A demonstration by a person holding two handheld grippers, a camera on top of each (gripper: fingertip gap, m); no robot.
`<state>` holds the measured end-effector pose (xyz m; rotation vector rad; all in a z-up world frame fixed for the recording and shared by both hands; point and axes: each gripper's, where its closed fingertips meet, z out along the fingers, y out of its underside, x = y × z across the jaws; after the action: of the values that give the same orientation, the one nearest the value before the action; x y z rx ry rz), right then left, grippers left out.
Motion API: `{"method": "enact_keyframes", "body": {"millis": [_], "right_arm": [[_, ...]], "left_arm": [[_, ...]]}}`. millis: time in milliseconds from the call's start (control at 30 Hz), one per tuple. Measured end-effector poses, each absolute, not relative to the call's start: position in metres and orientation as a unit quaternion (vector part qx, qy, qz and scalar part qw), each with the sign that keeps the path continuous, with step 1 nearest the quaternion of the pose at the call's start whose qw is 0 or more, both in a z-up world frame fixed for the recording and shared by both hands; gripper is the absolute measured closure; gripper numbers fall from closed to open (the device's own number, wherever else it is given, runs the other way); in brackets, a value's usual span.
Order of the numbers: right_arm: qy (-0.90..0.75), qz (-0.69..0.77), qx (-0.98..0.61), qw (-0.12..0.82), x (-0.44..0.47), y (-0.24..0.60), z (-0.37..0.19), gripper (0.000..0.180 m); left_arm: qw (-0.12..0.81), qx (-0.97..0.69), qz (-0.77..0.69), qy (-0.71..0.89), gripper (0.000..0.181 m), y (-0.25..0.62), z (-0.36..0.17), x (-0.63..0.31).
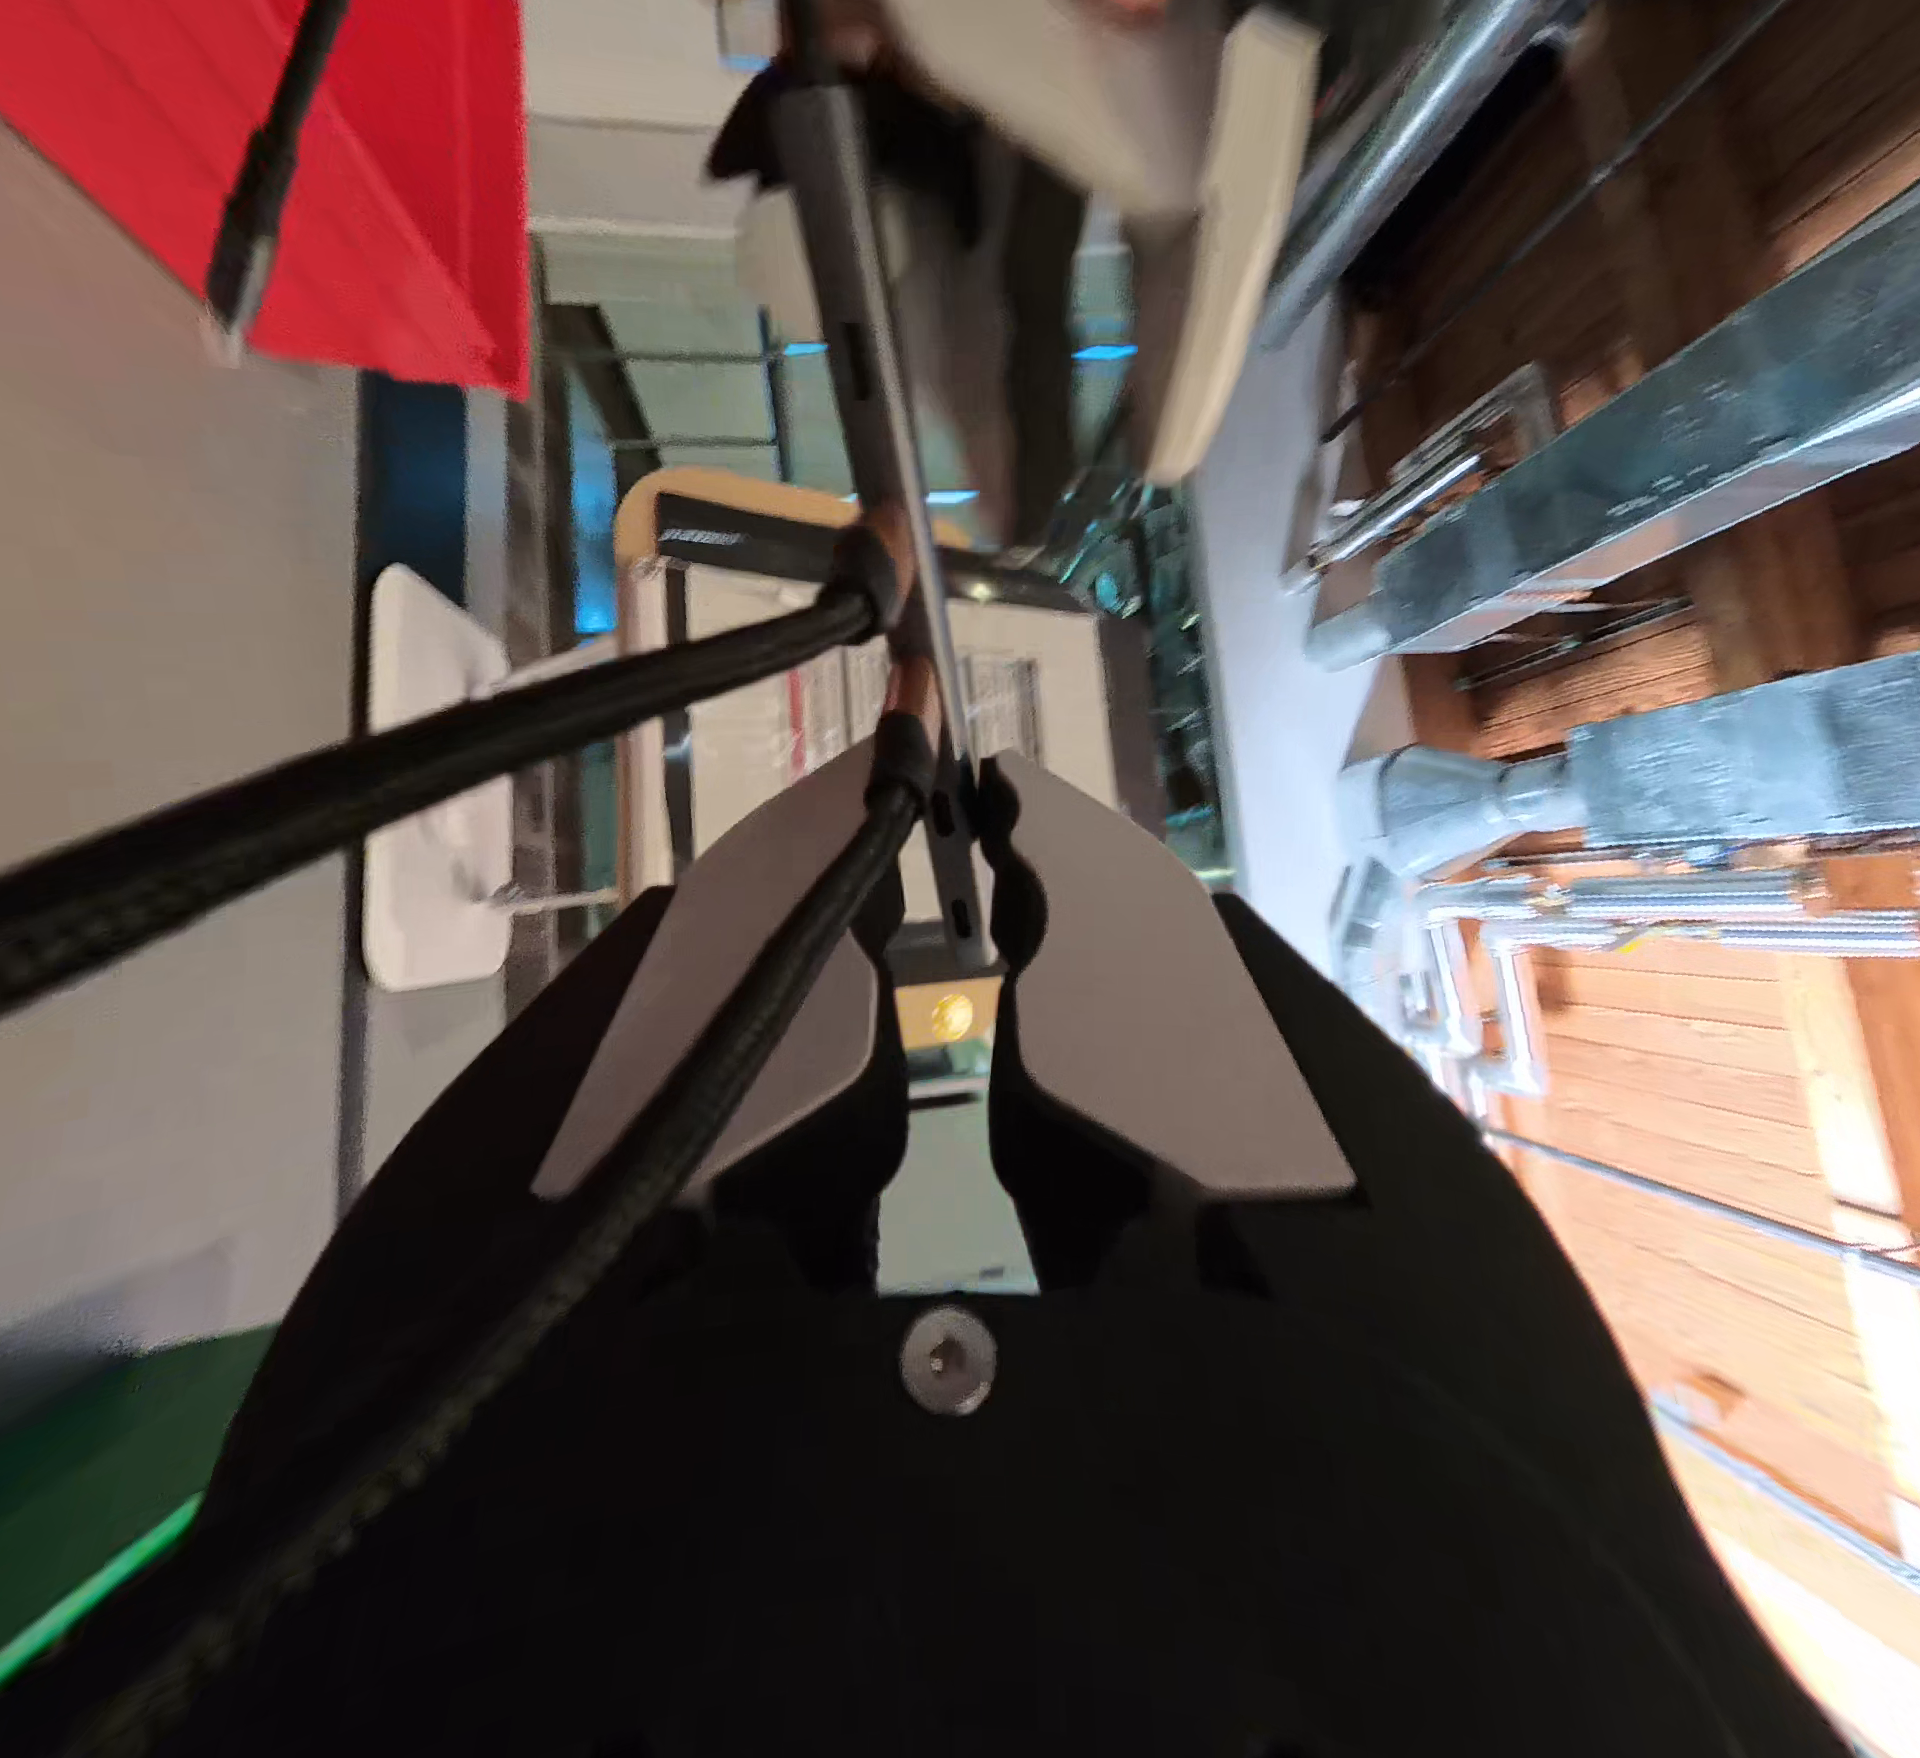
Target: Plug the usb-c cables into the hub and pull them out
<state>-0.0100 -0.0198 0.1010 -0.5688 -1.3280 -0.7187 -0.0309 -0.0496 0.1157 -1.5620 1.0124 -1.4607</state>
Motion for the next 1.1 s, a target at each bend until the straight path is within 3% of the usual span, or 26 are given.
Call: {"method": "enact_keyframes", "body": {"millis": [33,133,233,367,567,733,867,1100], "right_arm": [[-0.596,-0.322,-0.273,0.683,-0.004,-0.013,0.097,0.168],[-0.583,-0.305,-0.349,0.667,0.018,0.007,0.092,0.168],[-0.546,-0.304,-0.458,0.631,0.054,0.033,0.085,0.168],[-0.446,-0.285,-0.616,0.583,0.111,0.059,0.076,0.167],[-0.276,-0.204,-0.766,0.543,0.175,0.063,0.067,0.167],[-0.152,-0.078,-0.858,0.484,0.209,0.053,0.045,0.167],[-0.071,0.034,-0.882,0.464,0.225,0.049,0.039,0.168],[-0.001,0.033,-0.869,0.493,0.275,0.035,0.050,0.168]], "left_arm": [[0.416,-0.599,-0.566,0.385,0.153,-0.045,0.126,-0.037],[0.548,-0.590,-0.487,0.339,0.152,-0.022,0.150,-0.067],[0.675,-0.646,-0.236,0.268,0.145,0.026,0.146,-0.118],[0.720,-0.670,0.021,0.181,0.132,0.056,0.145,-0.178],[0.698,-0.686,0.120,0.167,0.129,0.068,0.133,-0.190],[0.689,-0.692,0.107,0.188,0.129,0.071,0.124,-0.174],[0.677,-0.697,0.114,0.206,0.128,0.072,0.118,-0.166],[0.643,-0.721,0.091,0.243,0.129,0.073,0.100,-0.146]]}}
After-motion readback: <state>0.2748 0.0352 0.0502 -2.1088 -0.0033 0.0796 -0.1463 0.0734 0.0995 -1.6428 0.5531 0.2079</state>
